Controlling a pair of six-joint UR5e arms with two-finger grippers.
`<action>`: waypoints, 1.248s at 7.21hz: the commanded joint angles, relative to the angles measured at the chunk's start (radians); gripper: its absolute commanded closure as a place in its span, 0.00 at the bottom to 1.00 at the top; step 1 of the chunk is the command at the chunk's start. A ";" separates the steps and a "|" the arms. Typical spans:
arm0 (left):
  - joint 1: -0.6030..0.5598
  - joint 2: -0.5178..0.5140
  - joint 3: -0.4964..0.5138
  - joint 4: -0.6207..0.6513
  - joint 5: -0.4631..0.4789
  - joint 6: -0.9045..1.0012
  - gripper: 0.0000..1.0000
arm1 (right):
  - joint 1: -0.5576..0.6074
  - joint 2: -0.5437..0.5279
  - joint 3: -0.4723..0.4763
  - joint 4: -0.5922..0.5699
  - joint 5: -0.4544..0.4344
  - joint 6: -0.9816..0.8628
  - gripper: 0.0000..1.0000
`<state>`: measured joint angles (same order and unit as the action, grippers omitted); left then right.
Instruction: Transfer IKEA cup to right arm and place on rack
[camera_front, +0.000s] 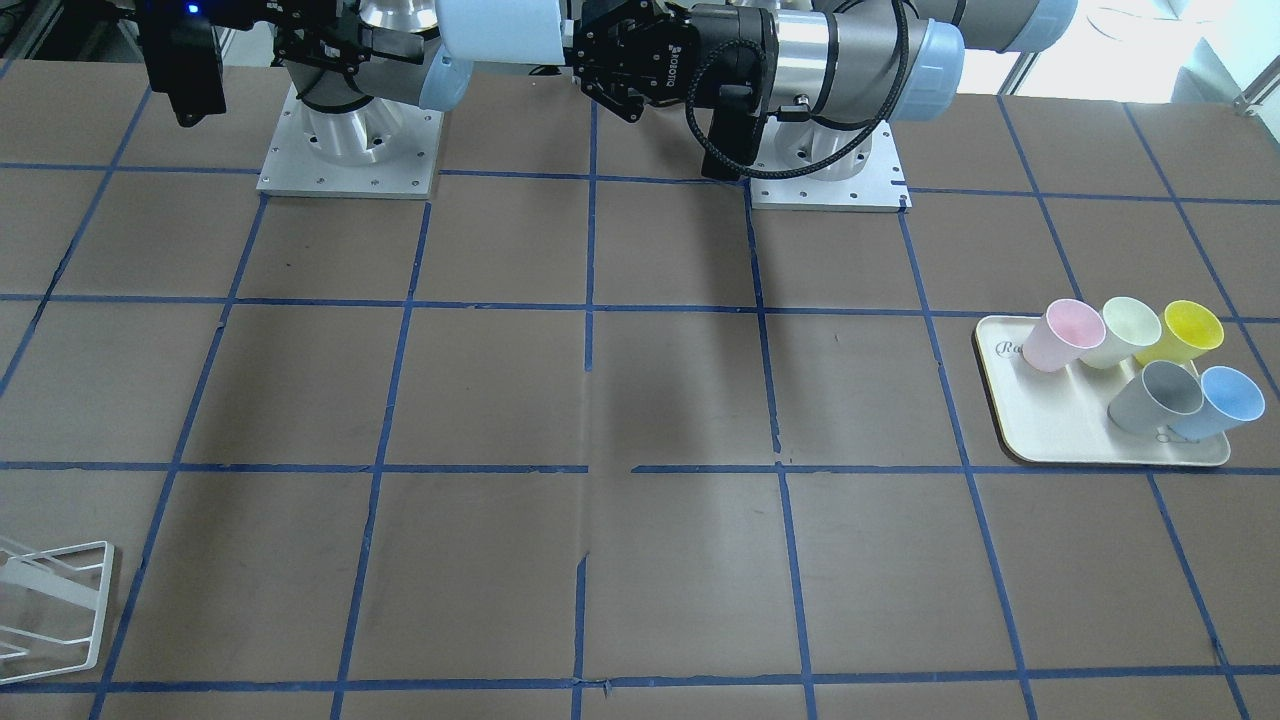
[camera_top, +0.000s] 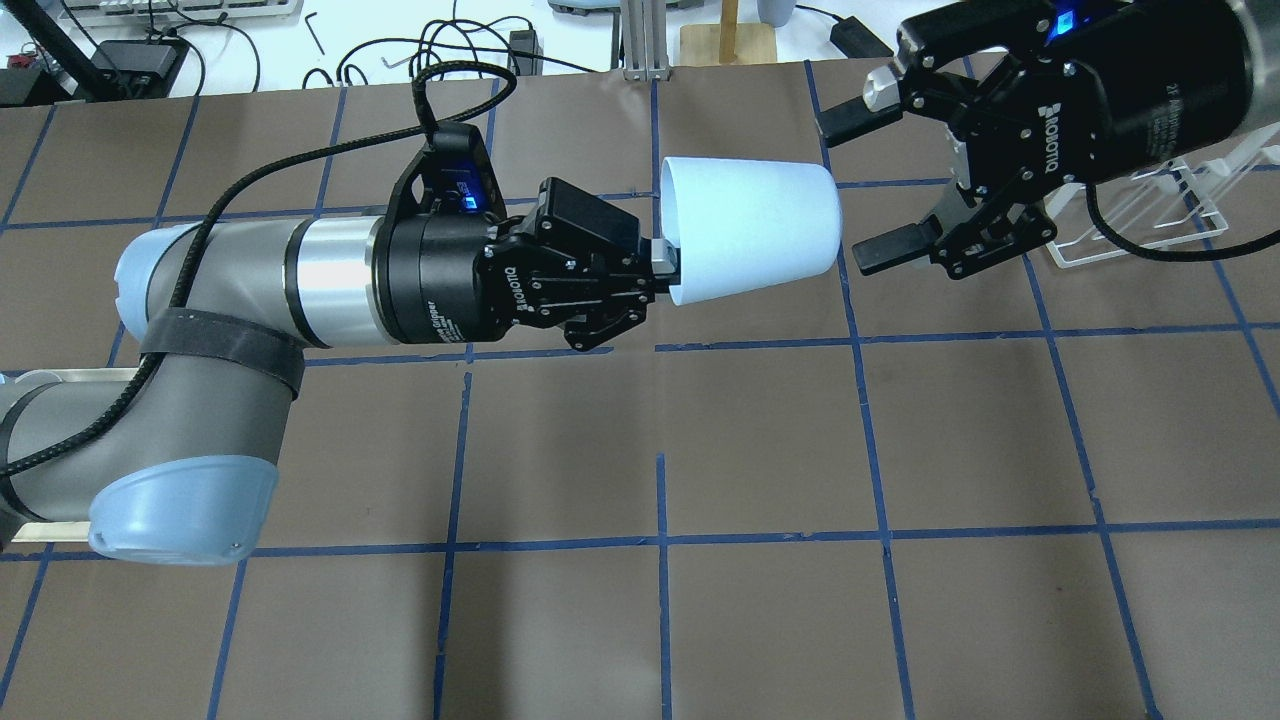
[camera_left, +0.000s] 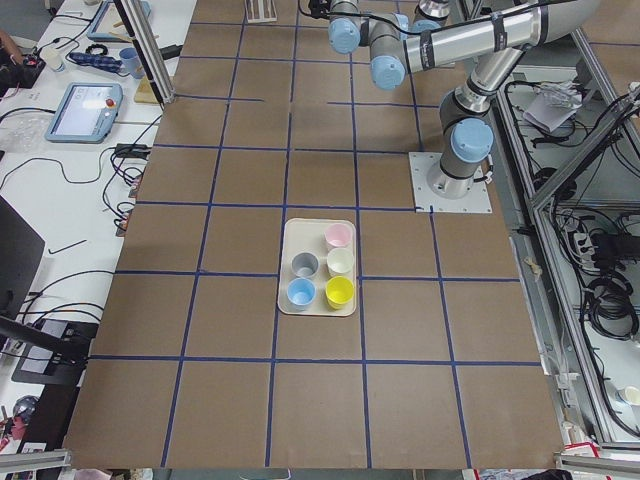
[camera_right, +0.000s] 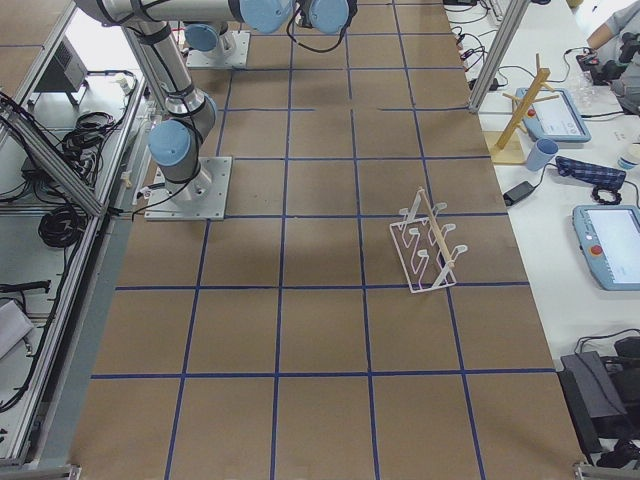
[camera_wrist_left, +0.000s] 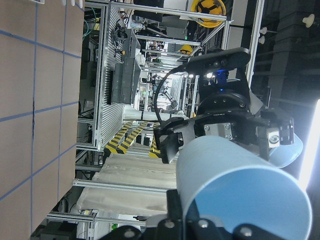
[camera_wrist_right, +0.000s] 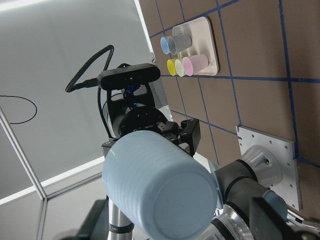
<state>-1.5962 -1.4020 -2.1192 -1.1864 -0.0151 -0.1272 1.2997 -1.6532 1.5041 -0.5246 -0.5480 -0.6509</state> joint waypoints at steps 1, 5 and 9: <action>0.001 0.001 0.001 0.002 -0.002 -0.002 1.00 | 0.003 -0.005 0.022 0.008 0.014 -0.019 0.00; -0.001 -0.009 -0.001 0.019 -0.005 -0.002 1.00 | 0.007 -0.023 0.041 0.008 0.054 -0.100 0.00; -0.001 -0.008 -0.001 0.021 -0.005 -0.003 1.00 | 0.009 -0.031 0.082 0.001 0.081 -0.130 0.00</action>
<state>-1.5969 -1.4104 -2.1200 -1.1670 -0.0200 -0.1300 1.3082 -1.6823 1.5846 -0.5228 -0.4862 -0.7748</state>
